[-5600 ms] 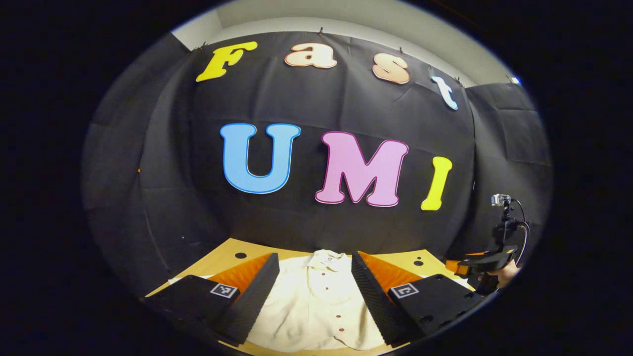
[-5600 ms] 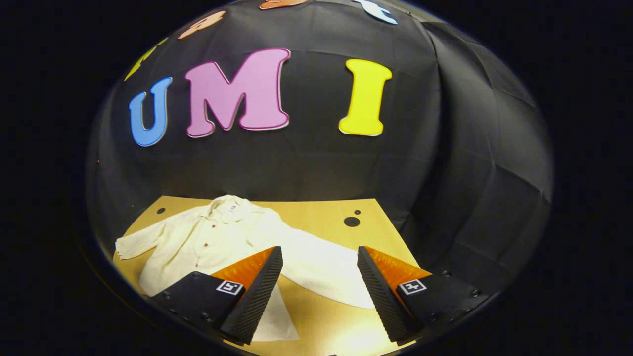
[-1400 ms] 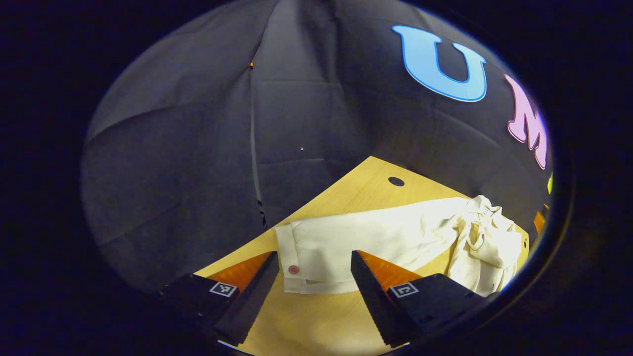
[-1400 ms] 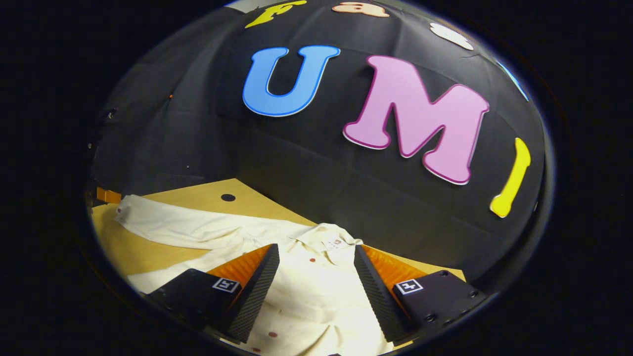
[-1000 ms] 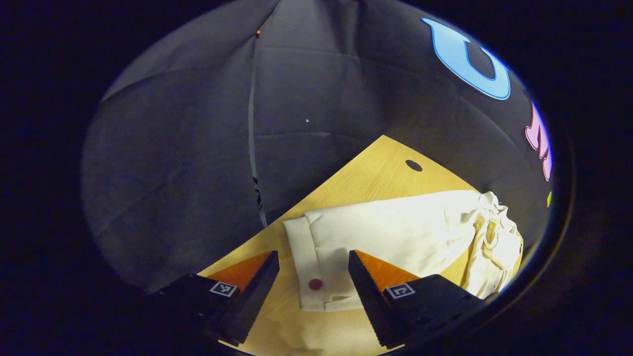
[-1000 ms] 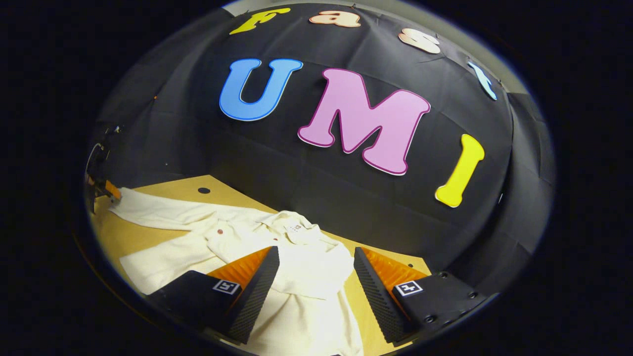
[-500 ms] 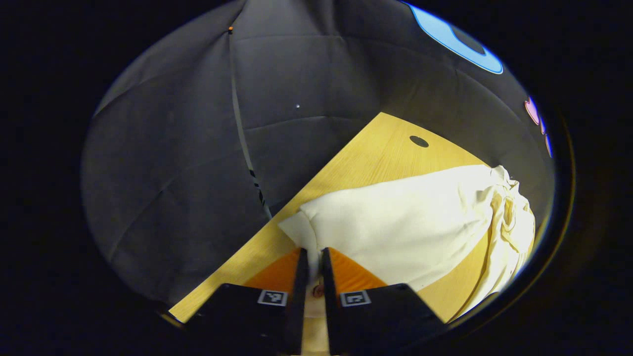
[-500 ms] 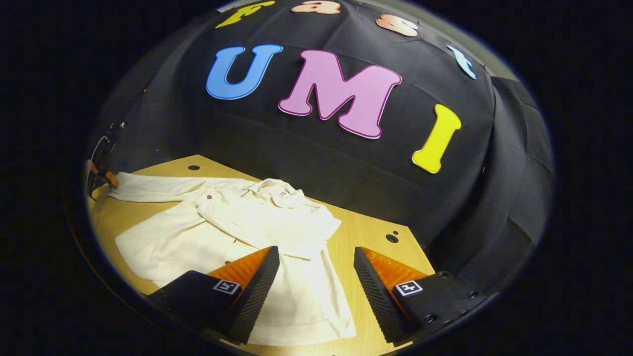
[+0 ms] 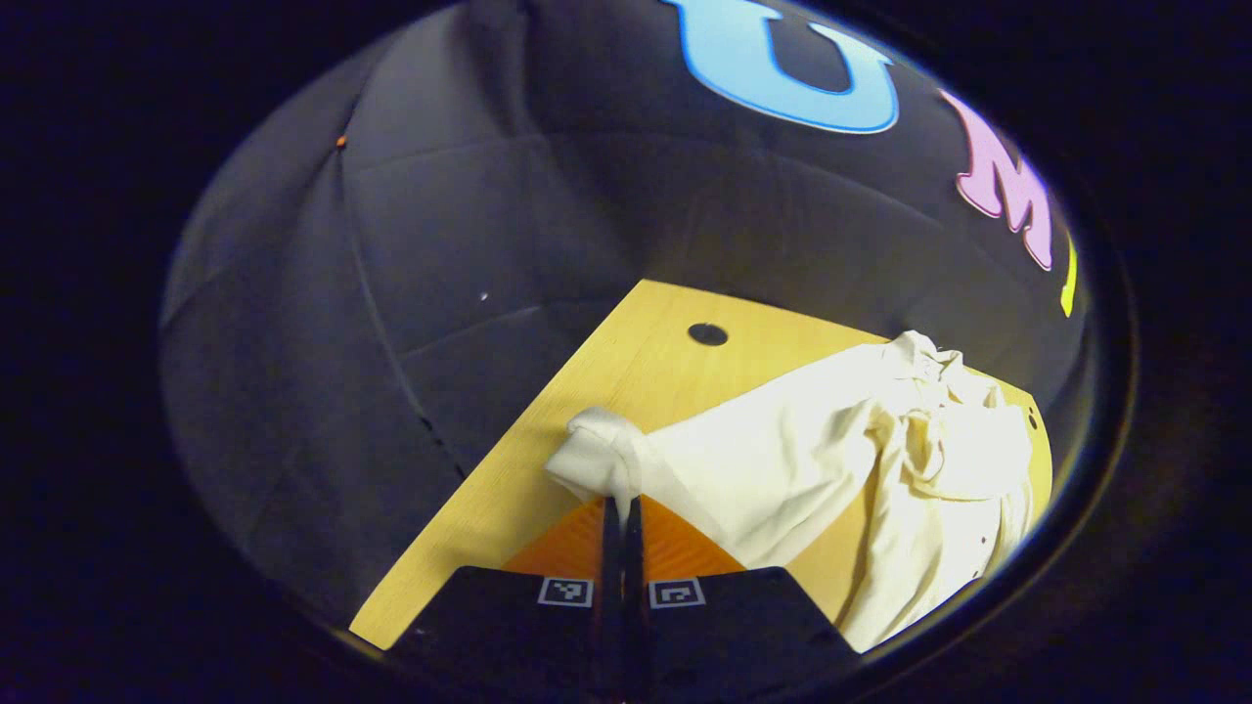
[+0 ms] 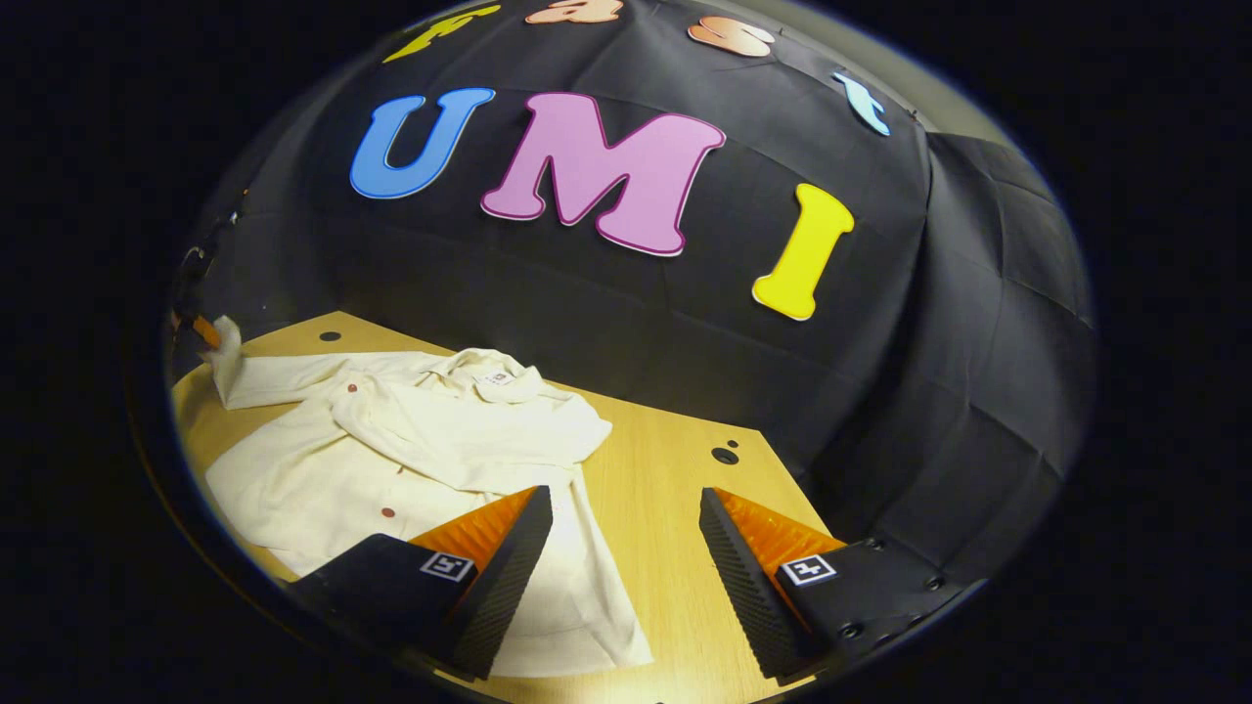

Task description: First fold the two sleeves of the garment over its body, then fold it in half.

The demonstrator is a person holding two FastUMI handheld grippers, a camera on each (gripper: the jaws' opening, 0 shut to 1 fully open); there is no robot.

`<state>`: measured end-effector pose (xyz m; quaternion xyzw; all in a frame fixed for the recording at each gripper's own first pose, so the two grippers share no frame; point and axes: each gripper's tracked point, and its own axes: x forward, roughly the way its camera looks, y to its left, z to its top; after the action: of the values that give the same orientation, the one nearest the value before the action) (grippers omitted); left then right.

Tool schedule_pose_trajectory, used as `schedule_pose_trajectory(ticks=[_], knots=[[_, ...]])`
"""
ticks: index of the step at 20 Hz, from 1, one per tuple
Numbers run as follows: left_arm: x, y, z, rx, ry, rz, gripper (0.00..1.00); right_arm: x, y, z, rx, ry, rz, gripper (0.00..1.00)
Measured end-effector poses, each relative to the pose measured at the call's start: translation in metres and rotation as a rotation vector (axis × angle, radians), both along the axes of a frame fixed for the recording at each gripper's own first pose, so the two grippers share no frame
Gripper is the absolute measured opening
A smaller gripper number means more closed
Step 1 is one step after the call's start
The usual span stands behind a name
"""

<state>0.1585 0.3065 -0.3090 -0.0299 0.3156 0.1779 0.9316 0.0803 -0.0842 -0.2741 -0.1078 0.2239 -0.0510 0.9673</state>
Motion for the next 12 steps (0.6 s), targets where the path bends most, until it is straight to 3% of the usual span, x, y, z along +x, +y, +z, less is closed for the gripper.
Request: schedule_pose_trajectory(ticks=[2,4,12], knots=[[0.038,-0.054,0.029,0.022,-0.077,-0.109,0.02,-0.006,-0.015,-0.010,-0.002,0.011,-0.031,0.97],[0.074,-0.118,0.050,0.009,-0.139,-0.213,0.06,-0.013,-0.027,-0.022,0.005,0.015,-0.057,0.97],[0.162,-0.371,0.077,-0.153,-0.275,-0.568,0.06,-0.054,-0.068,-0.067,0.044,0.089,-0.141,0.97]])
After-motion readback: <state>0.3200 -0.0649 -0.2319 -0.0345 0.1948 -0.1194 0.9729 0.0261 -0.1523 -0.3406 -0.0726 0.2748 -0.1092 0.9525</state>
